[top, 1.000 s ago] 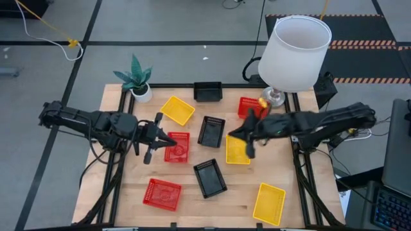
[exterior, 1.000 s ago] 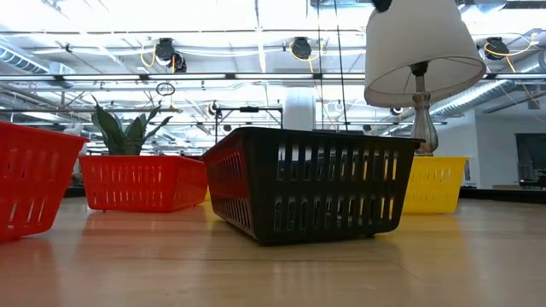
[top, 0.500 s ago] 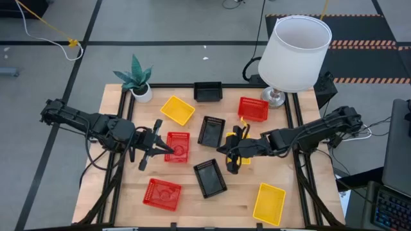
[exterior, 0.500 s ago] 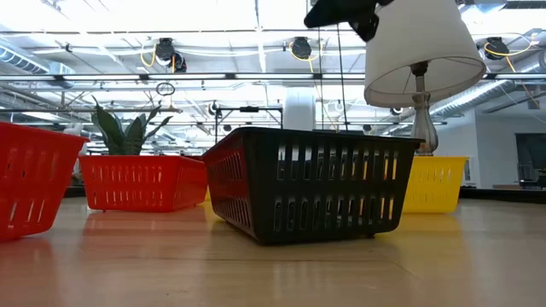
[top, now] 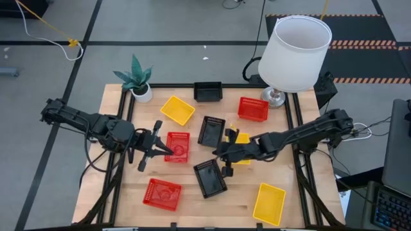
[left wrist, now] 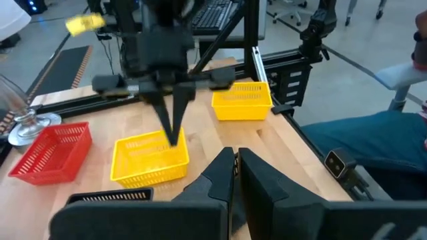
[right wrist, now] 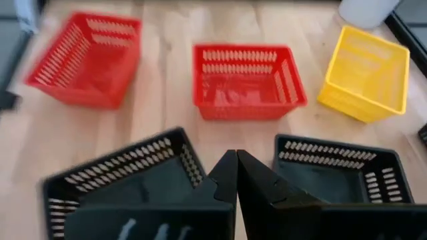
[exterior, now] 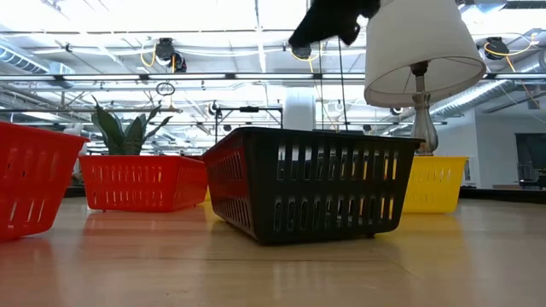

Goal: Stack baskets by color
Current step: Stack the center black basket on the top black basket

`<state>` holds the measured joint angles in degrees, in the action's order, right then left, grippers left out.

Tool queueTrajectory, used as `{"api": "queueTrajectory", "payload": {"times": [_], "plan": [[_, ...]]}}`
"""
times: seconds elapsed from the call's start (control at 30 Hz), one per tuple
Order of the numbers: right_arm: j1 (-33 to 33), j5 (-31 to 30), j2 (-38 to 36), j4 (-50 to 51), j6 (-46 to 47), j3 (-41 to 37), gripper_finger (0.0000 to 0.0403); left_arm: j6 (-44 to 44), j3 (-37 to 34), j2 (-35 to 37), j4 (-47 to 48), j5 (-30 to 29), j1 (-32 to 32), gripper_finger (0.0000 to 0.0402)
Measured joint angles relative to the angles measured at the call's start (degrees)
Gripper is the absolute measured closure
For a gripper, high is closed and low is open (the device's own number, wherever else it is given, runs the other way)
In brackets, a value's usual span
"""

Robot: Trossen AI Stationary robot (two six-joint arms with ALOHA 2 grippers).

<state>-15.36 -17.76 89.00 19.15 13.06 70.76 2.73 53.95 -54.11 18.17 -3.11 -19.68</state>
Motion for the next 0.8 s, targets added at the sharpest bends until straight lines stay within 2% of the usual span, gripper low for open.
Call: {"api": "queueTrajectory", "payload": {"times": [0.17, 0.43, 0.6, 0.8], "plan": [[2.2, 0.03, 2.71, -0.2, -0.28, 0.13, 0.0375, -0.89, 0.0, -1.18, -0.14, -0.02, -0.37, 0.0376], [5.33, 1.68, 8.44, -0.41, -1.84, 0.13, 0.0301, 1.97, 0.02, -4.19, -0.44, -0.02, -0.36, 0.0376], [6.03, 4.93, 12.13, -0.87, -5.83, 0.11, 0.0269, 2.13, 0.02, -4.83, -0.32, -0.02, -0.33, 0.0376], [5.93, -0.19, 14.05, -2.43, -9.27, 0.11, 0.0242, 2.09, 0.02, -4.79, -0.46, -0.02, -0.31, 0.0376]]}}
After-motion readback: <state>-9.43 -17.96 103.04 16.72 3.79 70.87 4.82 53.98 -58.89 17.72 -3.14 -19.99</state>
